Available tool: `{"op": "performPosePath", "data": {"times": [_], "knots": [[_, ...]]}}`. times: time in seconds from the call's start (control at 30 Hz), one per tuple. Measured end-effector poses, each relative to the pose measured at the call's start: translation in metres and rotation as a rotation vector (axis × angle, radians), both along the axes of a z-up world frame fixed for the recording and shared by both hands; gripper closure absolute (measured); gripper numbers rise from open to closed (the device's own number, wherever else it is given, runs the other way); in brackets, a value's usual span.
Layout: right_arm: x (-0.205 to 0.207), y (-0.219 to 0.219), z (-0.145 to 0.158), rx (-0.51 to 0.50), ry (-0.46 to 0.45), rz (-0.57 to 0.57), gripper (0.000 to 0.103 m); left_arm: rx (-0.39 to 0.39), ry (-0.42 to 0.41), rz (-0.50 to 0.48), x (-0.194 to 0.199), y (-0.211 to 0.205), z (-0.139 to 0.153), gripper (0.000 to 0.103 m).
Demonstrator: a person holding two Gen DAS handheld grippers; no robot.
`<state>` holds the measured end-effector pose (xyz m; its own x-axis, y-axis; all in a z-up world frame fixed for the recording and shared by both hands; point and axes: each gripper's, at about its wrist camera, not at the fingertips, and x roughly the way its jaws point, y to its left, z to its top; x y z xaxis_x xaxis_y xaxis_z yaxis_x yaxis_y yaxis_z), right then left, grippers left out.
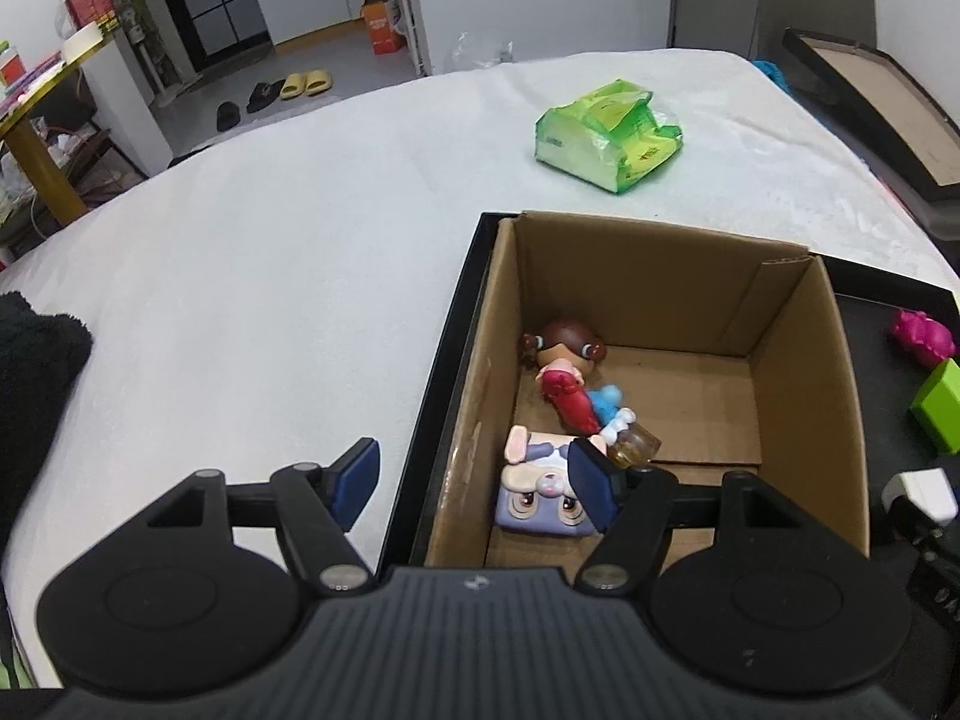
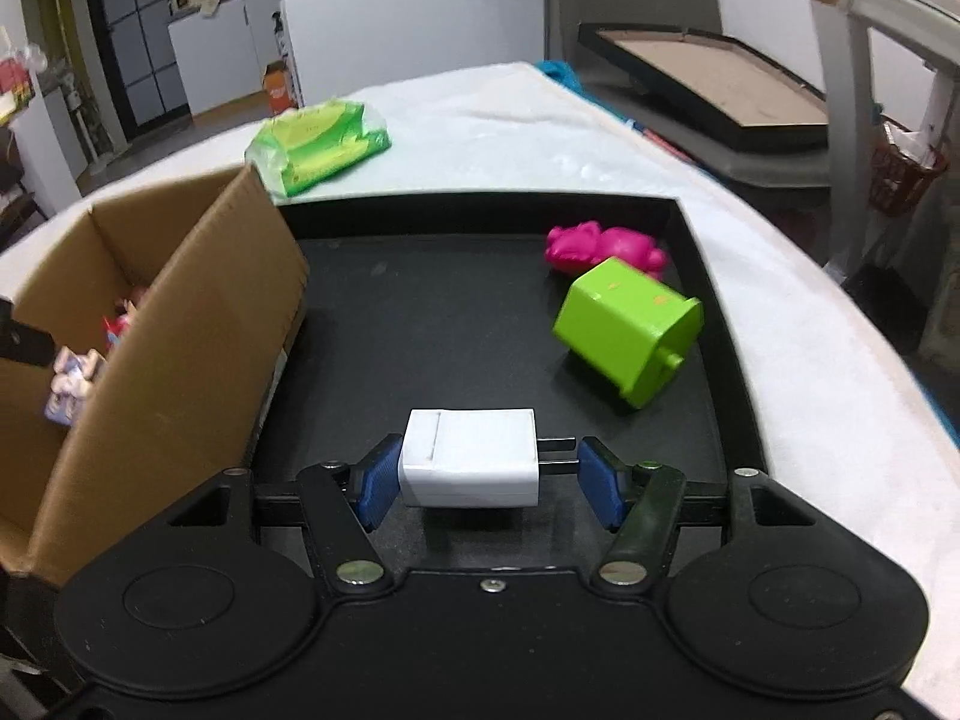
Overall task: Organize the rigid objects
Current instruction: 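Carry the charger into the box and open the right gripper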
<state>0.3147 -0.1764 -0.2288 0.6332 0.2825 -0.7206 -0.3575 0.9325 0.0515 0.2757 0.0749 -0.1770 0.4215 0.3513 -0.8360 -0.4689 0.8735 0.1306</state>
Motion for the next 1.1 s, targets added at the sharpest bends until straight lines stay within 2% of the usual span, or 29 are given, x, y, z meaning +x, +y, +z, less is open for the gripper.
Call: {"op": "performPosePath", "data": {"times": [0.23,0.33,0.6,0.63,0.77,0.87,0.97,1.1], "knots": [[-0.012,-0.004,0.027,0.006,-0.038,-0.014,0.043,-0.019,-0.027,-0.013,-0.008,0.005,0.004,0.035],[-0.020,-0.001,0.039,0.007,-0.054,-0.024,0.042,-0.056,-0.046,-0.019,-0.011,0.009,0.006,0.035],[-0.031,0.018,0.072,0.005,-0.104,-0.024,0.042,-0.079,-0.072,-0.102,-0.016,0.008,0.008,0.036],[-0.033,0.020,0.076,0.006,-0.109,-0.026,0.042,-0.087,-0.066,-0.099,-0.016,0.011,0.006,0.039],[-0.037,0.029,0.087,0.011,-0.122,-0.029,0.042,-0.147,-0.094,-0.096,-0.020,0.022,0.005,0.040],[-0.041,0.040,0.094,0.007,-0.132,-0.017,0.042,-0.152,-0.096,-0.107,-0.022,0.025,0.002,0.050],[-0.043,0.051,0.101,0.025,-0.133,0.006,0.042,-0.231,-0.120,-0.087,-0.025,0.037,0.000,0.062],[-0.045,0.068,0.108,0.033,-0.124,0.044,0.042,-0.252,-0.123,-0.068,-0.026,0.046,-0.002,0.073]]}}
